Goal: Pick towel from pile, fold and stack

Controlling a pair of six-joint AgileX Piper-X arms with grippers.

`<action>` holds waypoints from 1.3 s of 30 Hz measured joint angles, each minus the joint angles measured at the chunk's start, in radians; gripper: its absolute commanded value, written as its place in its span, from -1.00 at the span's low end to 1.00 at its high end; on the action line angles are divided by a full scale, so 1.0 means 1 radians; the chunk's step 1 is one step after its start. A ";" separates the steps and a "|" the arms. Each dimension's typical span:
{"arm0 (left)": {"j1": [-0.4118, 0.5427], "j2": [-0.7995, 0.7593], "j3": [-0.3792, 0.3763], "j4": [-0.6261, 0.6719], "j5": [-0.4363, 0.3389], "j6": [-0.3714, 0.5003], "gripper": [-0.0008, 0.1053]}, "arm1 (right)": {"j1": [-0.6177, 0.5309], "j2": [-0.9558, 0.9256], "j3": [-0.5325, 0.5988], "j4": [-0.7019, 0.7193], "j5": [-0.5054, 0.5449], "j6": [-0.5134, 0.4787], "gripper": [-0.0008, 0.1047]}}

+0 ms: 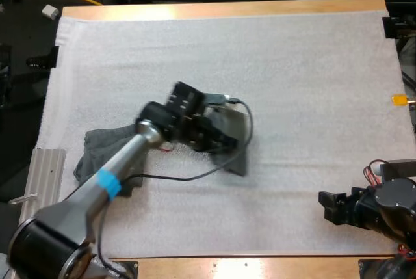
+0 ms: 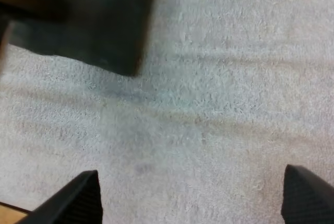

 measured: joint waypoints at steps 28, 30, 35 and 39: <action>0.546 -0.153 -0.010 0.443 -0.403 0.421 -0.99 | 0.000 -0.005 0.000 0.005 -0.004 0.000 0.31; 0.563 -0.153 -0.010 0.443 -0.417 0.428 -0.98 | 0.000 -0.005 0.000 0.005 -0.010 0.000 0.32; 0.577 -0.153 -0.010 0.445 -0.443 0.443 -0.98 | 0.000 -0.005 0.000 0.005 -0.022 0.000 0.32; 0.574 -0.153 -0.010 0.455 -0.505 0.449 -0.98 | 0.000 -0.005 0.000 0.005 -0.022 0.000 0.32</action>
